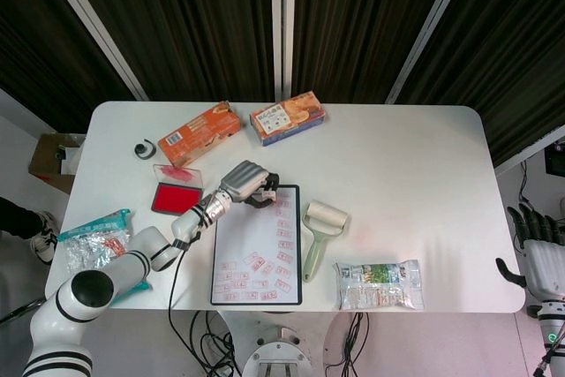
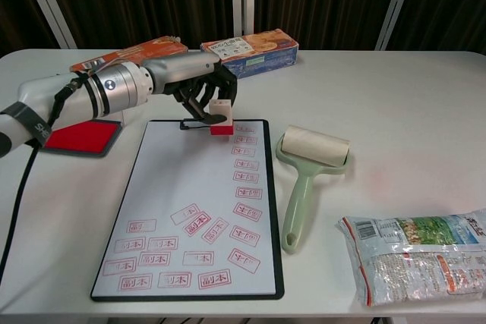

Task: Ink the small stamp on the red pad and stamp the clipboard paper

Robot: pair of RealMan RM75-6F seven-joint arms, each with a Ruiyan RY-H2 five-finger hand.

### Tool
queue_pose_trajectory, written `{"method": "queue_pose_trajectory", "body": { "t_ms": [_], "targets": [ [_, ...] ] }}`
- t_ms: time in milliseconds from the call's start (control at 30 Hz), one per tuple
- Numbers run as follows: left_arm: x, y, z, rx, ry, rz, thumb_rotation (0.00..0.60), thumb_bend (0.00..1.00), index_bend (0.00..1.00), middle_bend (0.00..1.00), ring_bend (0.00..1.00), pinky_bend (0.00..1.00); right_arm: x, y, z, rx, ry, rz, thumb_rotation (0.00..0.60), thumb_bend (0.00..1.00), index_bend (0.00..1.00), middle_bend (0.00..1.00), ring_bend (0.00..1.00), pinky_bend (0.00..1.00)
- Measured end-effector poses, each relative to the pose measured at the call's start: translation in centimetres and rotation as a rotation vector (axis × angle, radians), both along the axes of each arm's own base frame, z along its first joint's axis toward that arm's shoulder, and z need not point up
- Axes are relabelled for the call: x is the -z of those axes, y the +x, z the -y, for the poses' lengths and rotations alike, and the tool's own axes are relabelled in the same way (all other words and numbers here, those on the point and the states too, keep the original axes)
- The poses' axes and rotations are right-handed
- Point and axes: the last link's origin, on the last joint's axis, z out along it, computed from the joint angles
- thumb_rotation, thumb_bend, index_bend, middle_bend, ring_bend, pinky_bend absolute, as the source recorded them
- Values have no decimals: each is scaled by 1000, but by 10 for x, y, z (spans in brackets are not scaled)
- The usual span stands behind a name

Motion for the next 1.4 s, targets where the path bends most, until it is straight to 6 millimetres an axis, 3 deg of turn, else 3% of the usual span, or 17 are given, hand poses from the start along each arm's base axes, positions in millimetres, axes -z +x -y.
{"method": "queue_pose_trajectory", "body": {
  "t_ms": [1400],
  "targets": [
    [10, -6, -2, -8, -26, -13, 600, 502, 700, 713, 639, 730, 5, -1, 0, 18, 28, -9, 600, 205, 0, 0, 0, 0]
  ]
}}
